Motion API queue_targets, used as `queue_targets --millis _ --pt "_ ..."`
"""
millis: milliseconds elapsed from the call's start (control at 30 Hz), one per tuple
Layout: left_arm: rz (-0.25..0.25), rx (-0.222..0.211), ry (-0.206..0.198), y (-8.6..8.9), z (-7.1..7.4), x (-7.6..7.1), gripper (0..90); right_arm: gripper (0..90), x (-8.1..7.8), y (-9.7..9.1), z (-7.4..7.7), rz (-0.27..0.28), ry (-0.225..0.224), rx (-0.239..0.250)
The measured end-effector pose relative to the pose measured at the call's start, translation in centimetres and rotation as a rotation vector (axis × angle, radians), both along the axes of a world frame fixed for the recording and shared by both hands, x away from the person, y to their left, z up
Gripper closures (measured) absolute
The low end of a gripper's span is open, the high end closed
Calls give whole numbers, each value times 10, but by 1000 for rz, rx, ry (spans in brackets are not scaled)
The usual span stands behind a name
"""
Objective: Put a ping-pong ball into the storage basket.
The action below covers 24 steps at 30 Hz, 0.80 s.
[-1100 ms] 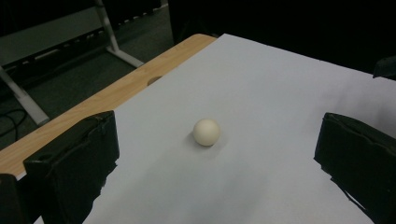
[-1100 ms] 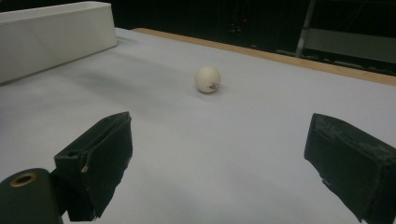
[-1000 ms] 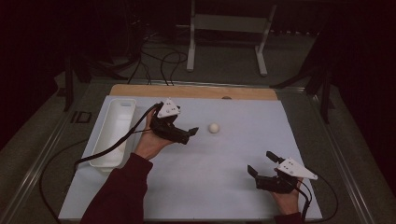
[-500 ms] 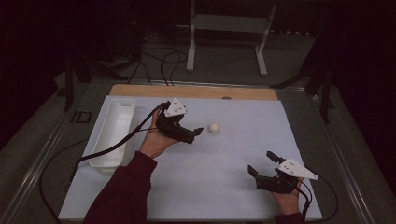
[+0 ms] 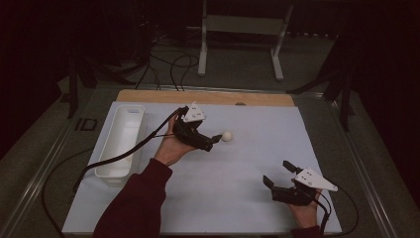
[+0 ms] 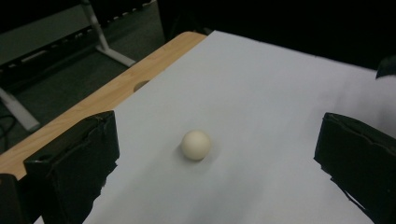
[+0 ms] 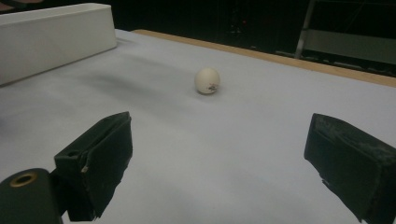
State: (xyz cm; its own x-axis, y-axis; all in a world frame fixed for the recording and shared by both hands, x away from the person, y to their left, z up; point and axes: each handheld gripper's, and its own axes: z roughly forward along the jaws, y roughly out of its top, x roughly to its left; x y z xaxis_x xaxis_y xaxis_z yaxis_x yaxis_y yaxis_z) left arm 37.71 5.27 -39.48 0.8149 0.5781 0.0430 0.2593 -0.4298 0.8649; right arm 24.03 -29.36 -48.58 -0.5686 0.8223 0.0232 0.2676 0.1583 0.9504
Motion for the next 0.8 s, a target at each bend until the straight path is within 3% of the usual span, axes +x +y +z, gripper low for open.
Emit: queue_targets --millis 233,600,667,700,800 --pt "-10 -28 10 -5 -5 4 4 76 1 0 0 4 0 -2" --pt "-9 -33 11 -8 -7 7 5 76 1 1 -1 5 3 -2" --pt "-10 -30 10 -9 -7 8 4 76 1 1 -1 5 2 -1" --pt "-5 3 2 -13 -7 7 0 76 1 1 -1 6 3 -3" --pt "-26 24 -15 -24 -4 7 0 76 1 1 -1 7 3 -2"
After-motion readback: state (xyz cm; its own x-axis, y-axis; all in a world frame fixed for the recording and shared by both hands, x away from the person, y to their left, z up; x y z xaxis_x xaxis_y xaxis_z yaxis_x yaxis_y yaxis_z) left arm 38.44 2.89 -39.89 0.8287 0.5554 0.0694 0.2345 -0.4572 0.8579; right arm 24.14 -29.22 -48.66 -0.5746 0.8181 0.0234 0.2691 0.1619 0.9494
